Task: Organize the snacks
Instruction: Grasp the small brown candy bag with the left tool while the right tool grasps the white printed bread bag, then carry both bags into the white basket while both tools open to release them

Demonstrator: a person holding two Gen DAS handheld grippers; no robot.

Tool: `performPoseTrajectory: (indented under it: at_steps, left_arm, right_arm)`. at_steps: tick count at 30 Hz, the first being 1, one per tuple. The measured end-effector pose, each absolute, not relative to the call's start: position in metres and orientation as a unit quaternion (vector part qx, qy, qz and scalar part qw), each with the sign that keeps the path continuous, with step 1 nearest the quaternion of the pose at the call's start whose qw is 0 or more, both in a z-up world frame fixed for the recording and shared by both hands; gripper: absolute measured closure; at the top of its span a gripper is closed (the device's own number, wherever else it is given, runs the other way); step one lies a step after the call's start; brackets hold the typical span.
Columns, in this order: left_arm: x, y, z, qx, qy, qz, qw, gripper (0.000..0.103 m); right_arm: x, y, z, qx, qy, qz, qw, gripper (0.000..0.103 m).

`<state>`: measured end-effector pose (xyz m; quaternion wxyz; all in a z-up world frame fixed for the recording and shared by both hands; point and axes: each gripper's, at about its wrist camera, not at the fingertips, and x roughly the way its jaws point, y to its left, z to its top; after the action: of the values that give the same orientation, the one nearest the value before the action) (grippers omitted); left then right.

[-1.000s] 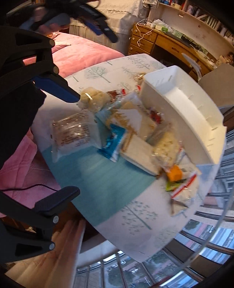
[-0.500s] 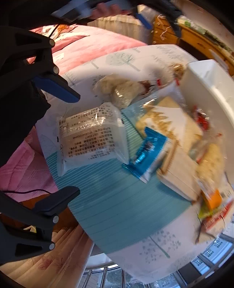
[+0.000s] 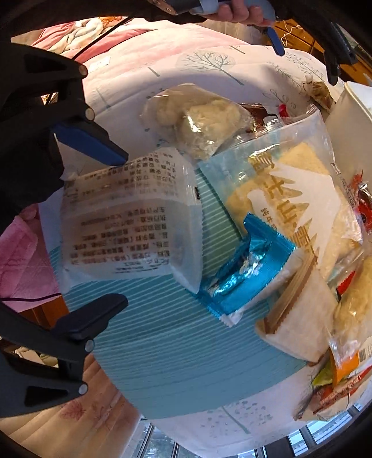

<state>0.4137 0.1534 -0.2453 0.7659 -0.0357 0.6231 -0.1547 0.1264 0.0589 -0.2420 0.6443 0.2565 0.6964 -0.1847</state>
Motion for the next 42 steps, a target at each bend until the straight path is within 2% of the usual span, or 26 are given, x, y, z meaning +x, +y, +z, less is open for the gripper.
performPoseTrajectory:
  at_steps: [4,9,11,13,14,25,42]
  left_arm:
    - [0.419,0.147,-0.259,-0.032,0.633,-0.16,0.756,0.023]
    - [0.423,0.136,-0.265,-0.03,0.629,-0.175,0.757,0.032]
    - [0.424,0.131,-0.266,-0.024,0.623,-0.179,0.761,0.039]
    - [0.425,0.127,-0.266,-0.022,0.617,-0.181,0.765,0.053]
    - [0.425,0.126,-0.266,-0.023,0.616,-0.183,0.766,0.055]
    - [0.412,0.13,-0.257,-0.021,0.612,-0.183,0.769,0.056]
    - [0.336,0.178,-0.211,-0.019,0.629,-0.215,0.747,0.056]
  right_arm:
    - [0.139,0.059,-0.248,0.255,0.701,-0.177,0.642,0.021]
    - [0.151,0.061,-0.256,0.26,0.705,-0.178,0.636,0.024]
    - [0.157,0.053,-0.258,0.265,0.706,-0.176,0.633,0.025]
    - [0.159,0.046,-0.258,0.271,0.706,-0.174,0.631,0.027]
    - [0.157,0.044,-0.256,0.274,0.705,-0.173,0.631,0.028]
    - [0.14,0.03,-0.247,0.285,0.693,-0.172,0.639,0.035]
    - [0.101,-0.001,-0.198,0.291,0.664,-0.202,0.659,0.036]
